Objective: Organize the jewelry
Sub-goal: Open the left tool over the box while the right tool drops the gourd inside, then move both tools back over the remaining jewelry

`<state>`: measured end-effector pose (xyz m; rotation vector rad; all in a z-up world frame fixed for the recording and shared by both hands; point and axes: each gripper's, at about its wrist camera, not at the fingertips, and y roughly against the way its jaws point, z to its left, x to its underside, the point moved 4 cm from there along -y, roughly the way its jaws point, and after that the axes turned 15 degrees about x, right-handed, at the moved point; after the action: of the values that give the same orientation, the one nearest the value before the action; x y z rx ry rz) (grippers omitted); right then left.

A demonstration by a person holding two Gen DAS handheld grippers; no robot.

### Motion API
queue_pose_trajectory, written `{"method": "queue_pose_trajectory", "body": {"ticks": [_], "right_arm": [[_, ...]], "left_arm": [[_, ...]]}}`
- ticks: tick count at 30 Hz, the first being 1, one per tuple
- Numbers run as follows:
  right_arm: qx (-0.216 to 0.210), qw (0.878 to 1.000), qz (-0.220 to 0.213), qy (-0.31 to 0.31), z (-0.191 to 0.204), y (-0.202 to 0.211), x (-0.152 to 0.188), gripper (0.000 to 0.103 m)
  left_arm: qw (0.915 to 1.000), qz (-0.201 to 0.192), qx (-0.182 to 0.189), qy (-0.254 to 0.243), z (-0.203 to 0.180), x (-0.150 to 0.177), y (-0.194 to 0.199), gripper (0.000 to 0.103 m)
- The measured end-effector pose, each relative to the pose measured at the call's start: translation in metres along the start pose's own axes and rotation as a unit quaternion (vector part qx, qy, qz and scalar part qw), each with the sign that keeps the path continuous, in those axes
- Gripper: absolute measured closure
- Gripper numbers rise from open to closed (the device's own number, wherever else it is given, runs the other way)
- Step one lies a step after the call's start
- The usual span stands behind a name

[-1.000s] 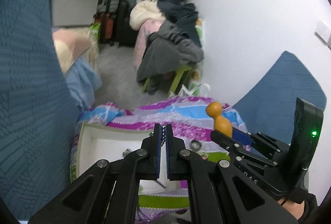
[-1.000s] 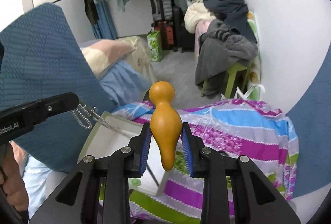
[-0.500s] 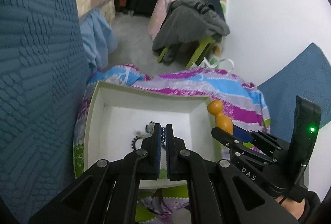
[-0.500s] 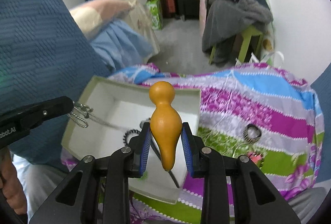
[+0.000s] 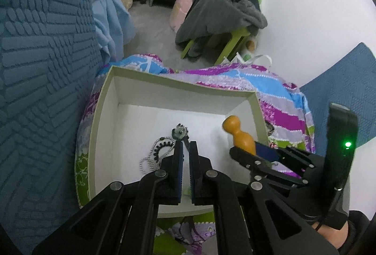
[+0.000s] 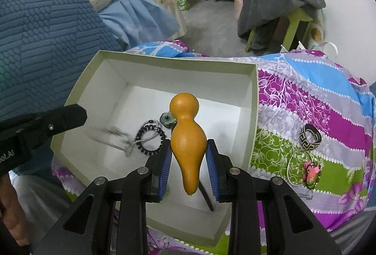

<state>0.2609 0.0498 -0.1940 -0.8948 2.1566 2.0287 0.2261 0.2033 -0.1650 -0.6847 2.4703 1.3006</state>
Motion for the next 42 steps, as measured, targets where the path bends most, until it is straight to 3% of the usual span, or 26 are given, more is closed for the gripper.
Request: {"method": "queue_pose_trajectory", "body": {"ticks": [6,11,17,18,21,22,27,30,32,40,42], "right_arm": [[-0.007,1.000,-0.008,0.007,0.000,0.014,-0.004,0.076],[-0.016,0.999,-0.027,0.011,-0.004,0.039,-0.013,0.071],[-0.016,0.997,-0.078,0.019,-0.017,0.089,-0.028,0.069],[-0.016,0.996,-0.088,0.020,-0.020,0.099,-0.030,0.069],[-0.014,0.993,-0.118,0.021,-0.029,0.129,-0.034,0.067],[-0.013,0.992,-0.127,0.021,-0.032,0.137,-0.035,0.066],[-0.009,0.986,-0.165,0.013,-0.054,0.176,-0.035,0.059],[-0.004,0.982,-0.187,0.005,-0.070,0.197,-0.032,0.051],[0.000,0.980,-0.201,0.000,-0.079,0.208,-0.028,0.035],[0.019,0.972,-0.233,-0.016,-0.116,0.233,-0.003,0.011],[0.024,0.971,-0.237,-0.022,-0.126,0.235,0.004,0.009]], "left_arm": [[0.9996,-0.024,-0.009,-0.014,-0.013,-0.008,0.023,0.098],[0.9977,-0.049,-0.039,-0.025,-0.030,-0.015,0.049,0.098],[0.9944,-0.085,-0.052,-0.035,-0.060,-0.023,0.083,0.097],[0.9937,-0.091,-0.055,-0.036,-0.067,-0.024,0.089,0.089],[0.9895,-0.123,-0.063,-0.044,-0.086,-0.026,0.109,0.044],[0.9880,-0.132,-0.065,-0.049,-0.091,-0.026,0.114,0.037],[0.9811,-0.163,-0.072,-0.077,-0.130,-0.024,0.137,0.034],[0.9782,-0.179,-0.065,-0.081,-0.149,-0.021,0.149,0.021],[0.9753,-0.194,-0.065,-0.084,-0.160,-0.019,0.156,0.021],[0.9710,-0.213,-0.067,-0.086,-0.192,-0.003,0.163,0.019],[0.9719,-0.209,-0.065,-0.086,-0.197,0.002,0.161,0.019]]}}
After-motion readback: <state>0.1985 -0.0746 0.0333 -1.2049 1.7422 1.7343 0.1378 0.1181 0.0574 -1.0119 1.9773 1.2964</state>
